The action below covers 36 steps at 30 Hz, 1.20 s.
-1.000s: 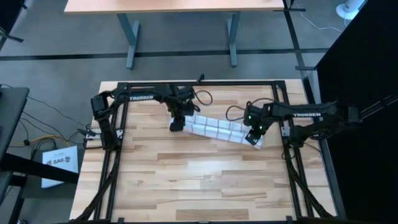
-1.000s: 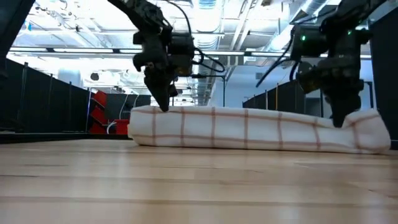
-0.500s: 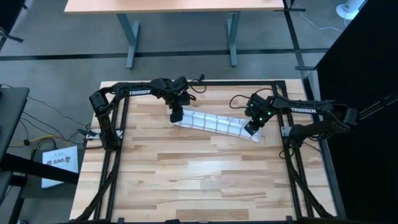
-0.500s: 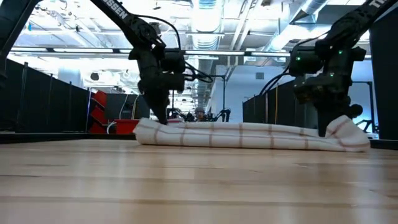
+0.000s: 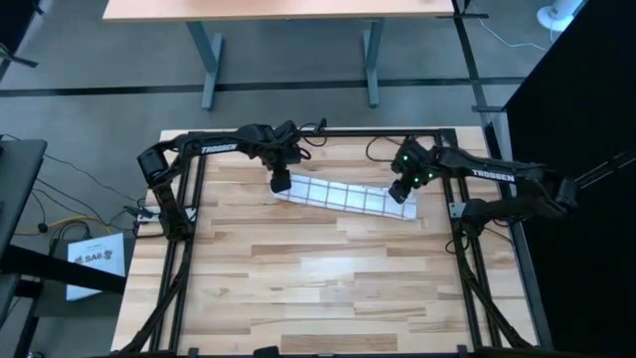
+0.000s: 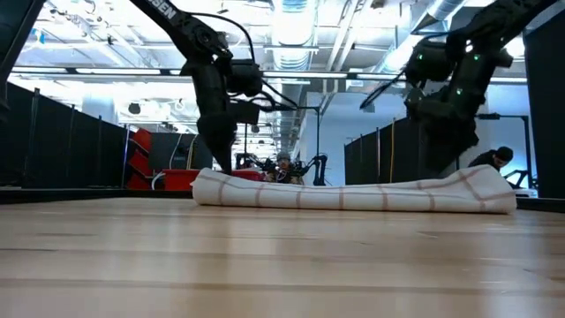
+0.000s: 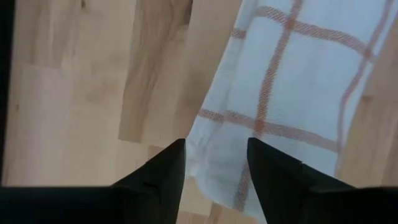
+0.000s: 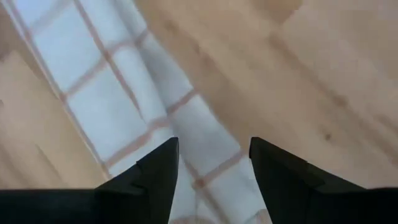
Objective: Roll towel
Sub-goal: Roll the towel
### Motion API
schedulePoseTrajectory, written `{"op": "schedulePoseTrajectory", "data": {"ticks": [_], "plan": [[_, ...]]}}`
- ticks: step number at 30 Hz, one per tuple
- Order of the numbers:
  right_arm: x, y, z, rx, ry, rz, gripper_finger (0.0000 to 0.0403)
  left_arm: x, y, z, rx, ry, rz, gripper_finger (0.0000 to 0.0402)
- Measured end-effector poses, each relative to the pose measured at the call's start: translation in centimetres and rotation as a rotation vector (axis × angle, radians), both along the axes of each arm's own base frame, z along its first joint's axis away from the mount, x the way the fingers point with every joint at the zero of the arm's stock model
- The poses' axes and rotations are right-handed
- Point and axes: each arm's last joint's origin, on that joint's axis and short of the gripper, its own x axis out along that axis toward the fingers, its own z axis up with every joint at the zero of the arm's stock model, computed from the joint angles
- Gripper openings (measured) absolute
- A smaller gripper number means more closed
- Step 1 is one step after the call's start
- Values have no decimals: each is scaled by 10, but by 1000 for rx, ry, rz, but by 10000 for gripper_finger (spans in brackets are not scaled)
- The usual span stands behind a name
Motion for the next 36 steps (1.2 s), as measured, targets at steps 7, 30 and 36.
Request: {"op": "schedulePoseTrajectory", "data": {"ticks": [7, 30, 36], "plan": [[10, 20, 14, 80, -105, 138, 184, 0, -13, 19, -23, -79, -21, 153], [19, 23, -53, 77, 282, 302, 184, 8, -13, -49, -202, 96, -103, 152], [22, 18, -55, 45, 256, 346, 184, -6, -23, -60, -252, 128, -12, 152]]}}
